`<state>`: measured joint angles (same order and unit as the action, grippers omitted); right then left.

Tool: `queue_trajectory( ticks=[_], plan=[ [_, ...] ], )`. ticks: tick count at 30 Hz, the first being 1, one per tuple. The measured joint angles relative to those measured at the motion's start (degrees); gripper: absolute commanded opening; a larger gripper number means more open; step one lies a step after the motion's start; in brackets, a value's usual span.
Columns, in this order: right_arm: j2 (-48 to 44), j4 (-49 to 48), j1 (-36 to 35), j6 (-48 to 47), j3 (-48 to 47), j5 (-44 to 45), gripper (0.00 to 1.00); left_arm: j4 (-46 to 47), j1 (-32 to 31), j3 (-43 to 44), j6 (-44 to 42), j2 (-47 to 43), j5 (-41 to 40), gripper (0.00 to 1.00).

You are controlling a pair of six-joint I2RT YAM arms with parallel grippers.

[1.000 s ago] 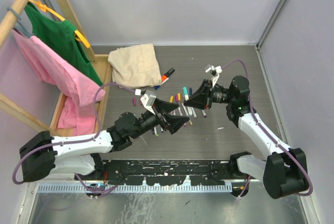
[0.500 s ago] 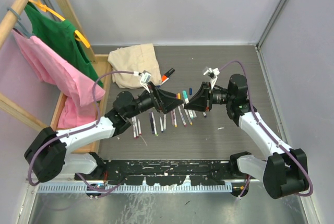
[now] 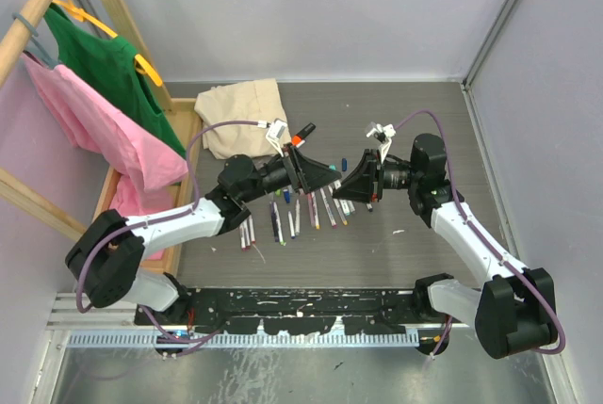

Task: Open the pen caps
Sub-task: Open the pen cap from the pen.

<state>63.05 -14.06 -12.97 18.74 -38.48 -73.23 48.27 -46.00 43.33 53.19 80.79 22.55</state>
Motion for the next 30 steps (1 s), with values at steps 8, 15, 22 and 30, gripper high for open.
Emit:
queue_trajectory(
  ticks=[8, 15, 22, 30],
  plan=[
    [0.00, 0.74, 0.00, -0.59, -0.26, -0.07, 0.01, 0.96, 0.04, 1.11, 1.60, 1.88, 0.37, 0.27],
    [0.37, 1.14, 0.09, -0.46, -0.39, -0.17, 0.01, 1.20, 0.07, 1.49, 1.29, 2.23, 1.11, 0.03],
    [0.39, 2.16, 0.11, 0.00, -0.55, -0.09, 0.01, 1.22, 0.44, 1.49, 0.39, 2.40, 1.68, 0.00],
    [1.62, 1.77, 0.07, -0.66, -1.62, 2.19, 0.01, 1.44, 3.54, 1.60, -0.07, 2.40, 3.34, 0.00]
  ],
)
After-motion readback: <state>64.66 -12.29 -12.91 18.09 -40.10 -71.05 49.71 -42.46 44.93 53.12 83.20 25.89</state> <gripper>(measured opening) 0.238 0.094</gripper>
